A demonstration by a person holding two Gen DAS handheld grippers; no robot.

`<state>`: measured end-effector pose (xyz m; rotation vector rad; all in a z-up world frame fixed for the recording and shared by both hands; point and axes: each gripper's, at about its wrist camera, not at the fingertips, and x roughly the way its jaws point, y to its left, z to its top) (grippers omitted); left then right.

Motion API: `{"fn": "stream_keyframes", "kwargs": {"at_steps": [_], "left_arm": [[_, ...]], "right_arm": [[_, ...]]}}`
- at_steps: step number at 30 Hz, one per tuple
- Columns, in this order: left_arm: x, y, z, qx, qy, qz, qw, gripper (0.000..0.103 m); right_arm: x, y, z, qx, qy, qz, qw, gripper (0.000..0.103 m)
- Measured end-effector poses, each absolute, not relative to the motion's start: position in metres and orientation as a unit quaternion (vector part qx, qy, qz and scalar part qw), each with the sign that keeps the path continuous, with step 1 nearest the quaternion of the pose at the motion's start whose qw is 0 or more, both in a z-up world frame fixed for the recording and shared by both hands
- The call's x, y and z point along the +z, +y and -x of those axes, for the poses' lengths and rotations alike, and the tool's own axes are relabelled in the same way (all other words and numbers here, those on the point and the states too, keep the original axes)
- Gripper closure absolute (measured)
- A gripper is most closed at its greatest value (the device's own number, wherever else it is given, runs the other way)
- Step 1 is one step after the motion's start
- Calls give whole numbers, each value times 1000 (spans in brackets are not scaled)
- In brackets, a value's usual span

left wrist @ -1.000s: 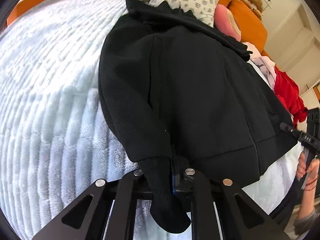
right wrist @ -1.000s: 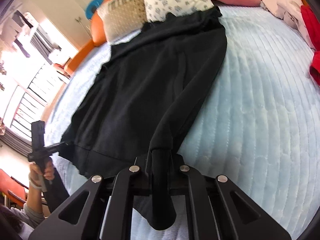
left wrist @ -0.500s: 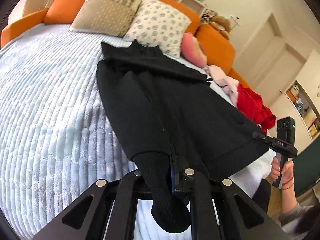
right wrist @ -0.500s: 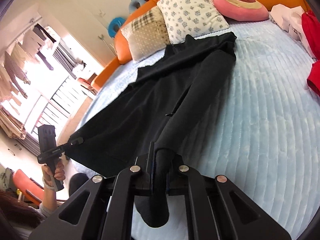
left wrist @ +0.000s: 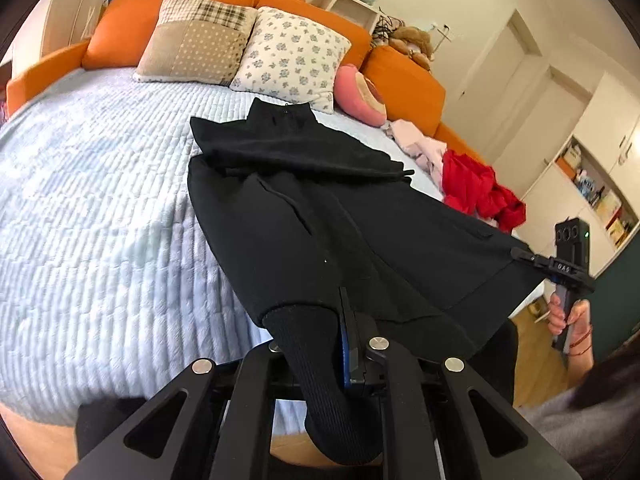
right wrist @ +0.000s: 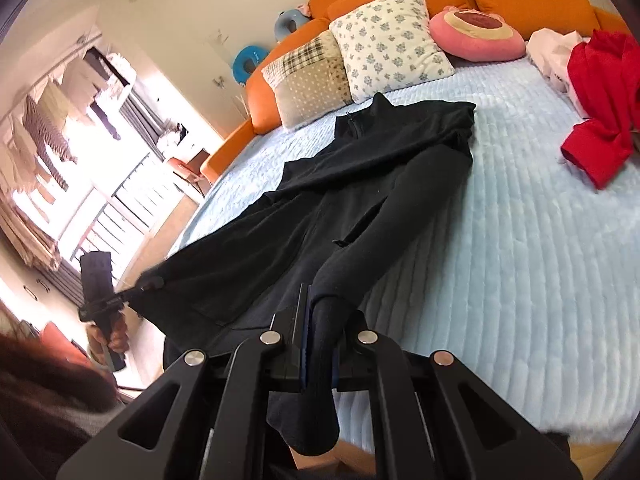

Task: Fold large clothes
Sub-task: 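Lift the hem with both tools and fold it toward the collar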

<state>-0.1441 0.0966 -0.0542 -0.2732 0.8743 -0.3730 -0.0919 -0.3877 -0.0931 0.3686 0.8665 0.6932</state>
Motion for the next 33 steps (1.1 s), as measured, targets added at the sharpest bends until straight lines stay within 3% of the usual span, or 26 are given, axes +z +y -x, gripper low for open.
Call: {"fn": "stream_keyframes", "kwargs": {"at_steps": [9,15,24,33], "left_arm": [[-90,99,126,-149,468,141,860,90],[-87,117,90,-146,452,170,863,89],[-57,125,-12,-147,420,166,880,89],[-70,153,-133,-117,426,223,869,89]], "right_arm": [[-134,-381,91,305,463,-174,814,95],[-129,-377,63,307,453,-174,818,95],[-92,-363,-35,307,415,-154,842,95],[-105,-351,-160,279,428,-171,842,95]]}}
